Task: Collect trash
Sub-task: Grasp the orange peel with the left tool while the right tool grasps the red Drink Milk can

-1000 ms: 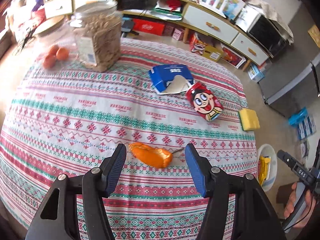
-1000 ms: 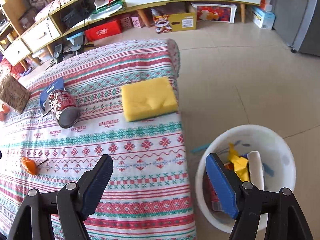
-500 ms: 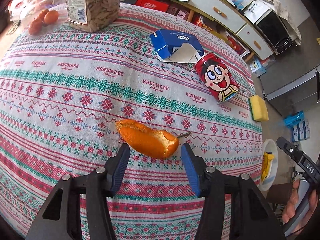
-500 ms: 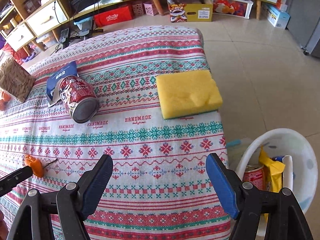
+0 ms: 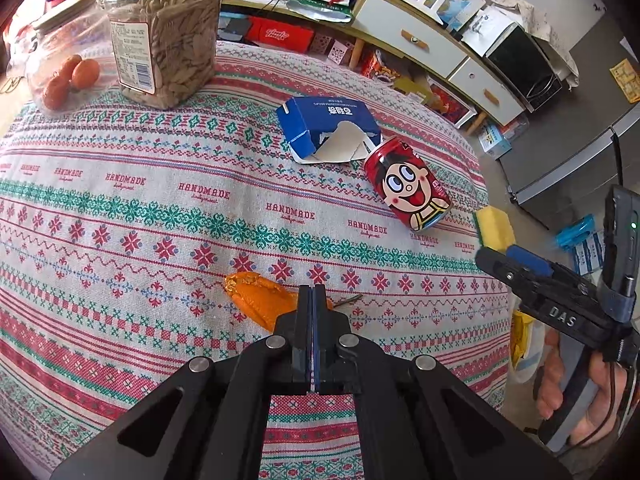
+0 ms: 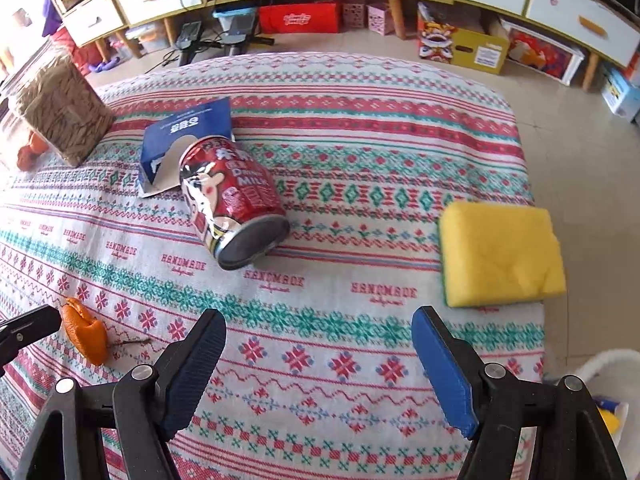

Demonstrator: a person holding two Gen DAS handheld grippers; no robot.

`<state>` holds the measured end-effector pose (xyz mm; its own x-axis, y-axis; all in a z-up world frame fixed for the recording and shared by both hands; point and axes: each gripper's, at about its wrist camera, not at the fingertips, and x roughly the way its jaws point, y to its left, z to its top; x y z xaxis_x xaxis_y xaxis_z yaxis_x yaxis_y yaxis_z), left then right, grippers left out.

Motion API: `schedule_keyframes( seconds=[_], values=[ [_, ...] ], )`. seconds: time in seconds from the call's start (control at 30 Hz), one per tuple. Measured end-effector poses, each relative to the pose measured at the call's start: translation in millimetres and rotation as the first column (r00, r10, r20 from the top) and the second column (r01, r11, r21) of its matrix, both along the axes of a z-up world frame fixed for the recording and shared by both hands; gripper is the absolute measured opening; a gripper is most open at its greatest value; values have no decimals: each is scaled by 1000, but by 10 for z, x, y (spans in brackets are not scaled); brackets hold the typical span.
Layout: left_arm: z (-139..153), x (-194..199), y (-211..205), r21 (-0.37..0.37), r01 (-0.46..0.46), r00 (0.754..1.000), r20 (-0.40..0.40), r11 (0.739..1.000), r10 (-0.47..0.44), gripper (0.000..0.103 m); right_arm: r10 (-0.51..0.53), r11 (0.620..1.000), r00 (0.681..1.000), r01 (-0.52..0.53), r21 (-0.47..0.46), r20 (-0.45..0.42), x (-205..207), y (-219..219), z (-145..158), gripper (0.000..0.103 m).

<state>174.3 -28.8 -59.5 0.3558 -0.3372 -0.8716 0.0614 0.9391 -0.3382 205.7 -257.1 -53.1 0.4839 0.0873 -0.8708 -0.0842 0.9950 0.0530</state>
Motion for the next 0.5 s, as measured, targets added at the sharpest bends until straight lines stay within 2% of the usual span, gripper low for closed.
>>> schedule_keyframes(
  seconds=[0.1, 0.23, 0.33, 0.47, 0.5],
  values=[
    [-45, -45, 20, -6, 3, 999, -40, 1000, -3, 0, 44, 999, 999, -44, -10, 29, 115, 160, -9, 81],
    [-176, -71, 247, -113, -107, 988, -124, 988, 93, 1, 107, 993, 992, -103, -49, 71, 286, 363, -3, 82],
    [-239, -63, 303, -159, -123, 982, -163, 980, 97, 1, 153, 983, 985, -145, -113, 74, 420, 496, -79, 83],
    [-271, -26, 272, -194, -138, 979, -173, 971, 104, 2, 193, 975, 978, -181, -129, 82, 548, 583, -139, 84],
    [-287, -2, 268, -197, -148, 978, -175, 969, 114, 5, 198, 974, 977, -187, -124, 82, 579, 600, -154, 84]
  ],
)
